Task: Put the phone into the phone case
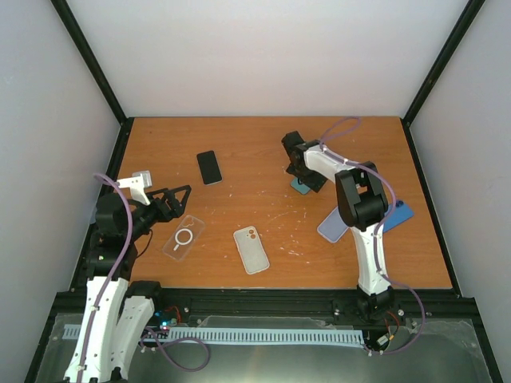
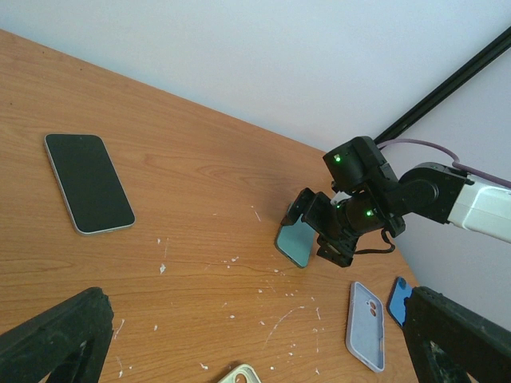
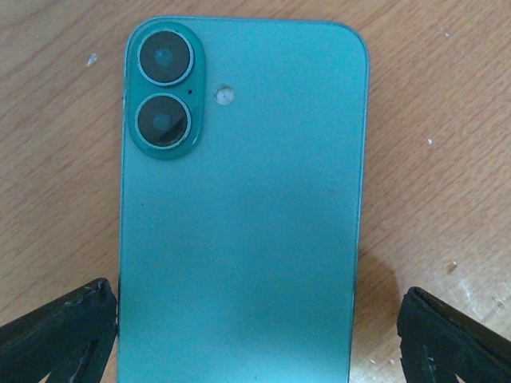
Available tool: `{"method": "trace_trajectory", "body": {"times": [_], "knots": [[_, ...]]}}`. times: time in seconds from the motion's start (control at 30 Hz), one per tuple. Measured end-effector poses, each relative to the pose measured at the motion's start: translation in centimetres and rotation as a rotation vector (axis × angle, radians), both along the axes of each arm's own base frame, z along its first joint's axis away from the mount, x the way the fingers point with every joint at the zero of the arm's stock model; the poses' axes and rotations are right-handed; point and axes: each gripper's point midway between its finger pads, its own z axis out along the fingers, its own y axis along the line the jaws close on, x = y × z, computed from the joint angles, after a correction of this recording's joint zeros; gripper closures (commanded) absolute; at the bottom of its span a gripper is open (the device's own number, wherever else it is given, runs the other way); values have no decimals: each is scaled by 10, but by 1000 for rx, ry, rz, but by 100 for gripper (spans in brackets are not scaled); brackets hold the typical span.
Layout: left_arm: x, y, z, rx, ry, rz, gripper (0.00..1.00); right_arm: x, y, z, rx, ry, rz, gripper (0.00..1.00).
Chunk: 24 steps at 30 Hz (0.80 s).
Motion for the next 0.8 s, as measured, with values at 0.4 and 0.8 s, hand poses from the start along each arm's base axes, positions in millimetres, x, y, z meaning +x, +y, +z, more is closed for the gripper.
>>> {"method": "trace_trajectory", "body": {"times": [0.4,0.8], "knots": [[0,0,1,0,-4,0,1,7,3,-3,-12,20,20,17],[2,2,-2,5,6,14,0,-13,1,-4,-23,1,240,31]]}}
